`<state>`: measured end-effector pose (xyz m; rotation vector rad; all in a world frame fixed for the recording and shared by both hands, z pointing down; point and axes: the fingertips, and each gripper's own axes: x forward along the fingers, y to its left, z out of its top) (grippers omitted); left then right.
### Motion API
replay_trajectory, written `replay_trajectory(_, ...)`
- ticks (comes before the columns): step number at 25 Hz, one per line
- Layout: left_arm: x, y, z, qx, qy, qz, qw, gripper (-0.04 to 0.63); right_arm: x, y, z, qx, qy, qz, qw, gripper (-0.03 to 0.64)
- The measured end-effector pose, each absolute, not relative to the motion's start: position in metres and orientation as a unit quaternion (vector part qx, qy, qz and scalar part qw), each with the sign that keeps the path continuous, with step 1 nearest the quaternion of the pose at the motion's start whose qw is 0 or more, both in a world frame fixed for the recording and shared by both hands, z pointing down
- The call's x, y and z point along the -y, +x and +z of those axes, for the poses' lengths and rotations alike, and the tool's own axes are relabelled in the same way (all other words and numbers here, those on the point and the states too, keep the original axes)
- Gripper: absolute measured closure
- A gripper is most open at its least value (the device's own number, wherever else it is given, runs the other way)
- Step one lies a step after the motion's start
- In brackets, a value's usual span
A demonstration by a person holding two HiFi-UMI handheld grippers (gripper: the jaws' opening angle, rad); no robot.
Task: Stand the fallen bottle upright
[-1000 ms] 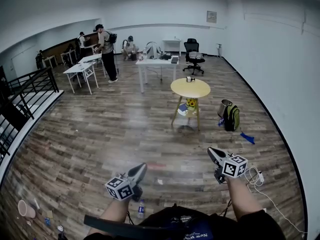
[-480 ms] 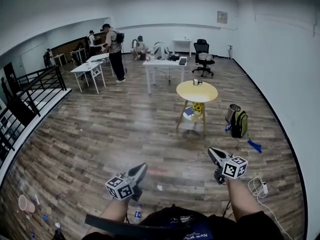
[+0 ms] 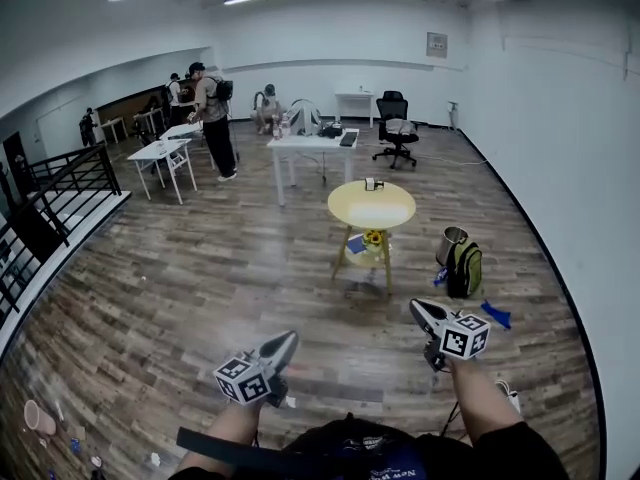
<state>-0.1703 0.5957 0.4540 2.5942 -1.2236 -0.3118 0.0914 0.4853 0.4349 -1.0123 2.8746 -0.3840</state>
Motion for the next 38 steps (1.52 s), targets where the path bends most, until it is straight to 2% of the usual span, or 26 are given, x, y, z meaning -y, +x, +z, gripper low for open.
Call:
replay_trajectory(8,-0.534,-0.109,0.452,0.400,0.901,-0.103,0.133,0.589,-0.434,0.156,0.437,-0.928,-0.347,-0.129,0.043,0.601)
replay_trajectory(14,-0.481,-0.108,0.465,0.376,0.910,-0.096,0.147,0.589,-0.394,0.156,0.455,-0.920,-0.365,-0.140,0.035,0.601)
replay_trajectory(19,-0.420,-0.136,0.463,0.342,0.923,-0.096,0.145,0.590,-0.344,0.124,0.450,-0.912,-0.388,-0.131,0.038,0.601)
replay_trajectory(30,-0.300,-0.245,0.458,0.302,0.941,-0.068,0.134,0.589,-0.238,0.006,0.436,-0.901,-0.415,-0.116,0.057,0.601)
replay_trajectory(38,-0.224,-0.286,0.465,0.330,0.930,-0.070,0.144,0.590,-0.165,-0.026,0.444,-0.904,-0.406,-0.127,0.046,0.601)
